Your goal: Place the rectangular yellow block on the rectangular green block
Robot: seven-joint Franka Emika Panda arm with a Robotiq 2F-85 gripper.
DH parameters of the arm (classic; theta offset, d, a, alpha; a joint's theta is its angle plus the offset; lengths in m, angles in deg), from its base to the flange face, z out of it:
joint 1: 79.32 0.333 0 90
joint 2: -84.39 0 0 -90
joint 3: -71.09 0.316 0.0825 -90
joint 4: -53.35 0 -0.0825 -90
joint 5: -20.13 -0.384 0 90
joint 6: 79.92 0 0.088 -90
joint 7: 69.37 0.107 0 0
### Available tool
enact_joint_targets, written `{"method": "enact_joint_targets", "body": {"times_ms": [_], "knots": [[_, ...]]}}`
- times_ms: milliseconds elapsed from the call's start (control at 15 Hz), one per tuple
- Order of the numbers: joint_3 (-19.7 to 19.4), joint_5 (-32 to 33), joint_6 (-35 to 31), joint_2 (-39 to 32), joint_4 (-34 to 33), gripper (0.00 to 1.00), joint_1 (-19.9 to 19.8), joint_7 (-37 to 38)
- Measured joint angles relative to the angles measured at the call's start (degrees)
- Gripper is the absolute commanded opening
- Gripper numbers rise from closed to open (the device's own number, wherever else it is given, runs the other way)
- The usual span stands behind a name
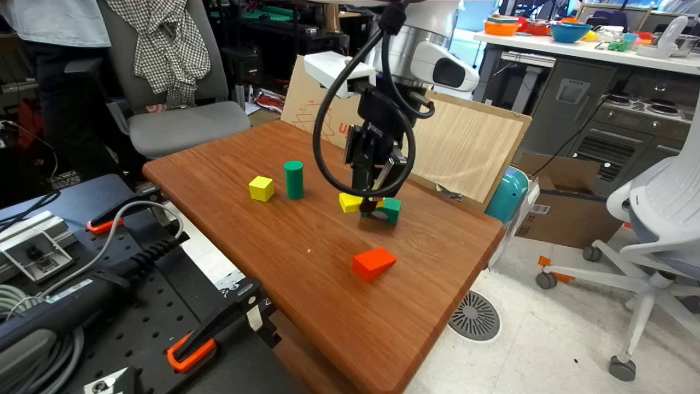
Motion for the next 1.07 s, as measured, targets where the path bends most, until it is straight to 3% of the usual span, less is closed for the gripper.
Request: {"method": "enact_joint_targets", "body": {"times_ms": [600, 1067], "knots": [[0.0, -0.3, 2.6, -0.9, -5.3, 0.13, -0.4, 0.0], [0.2, -0.3, 2.6, -5.6, -9.9, 0.13, -0.6, 0.0]]}}
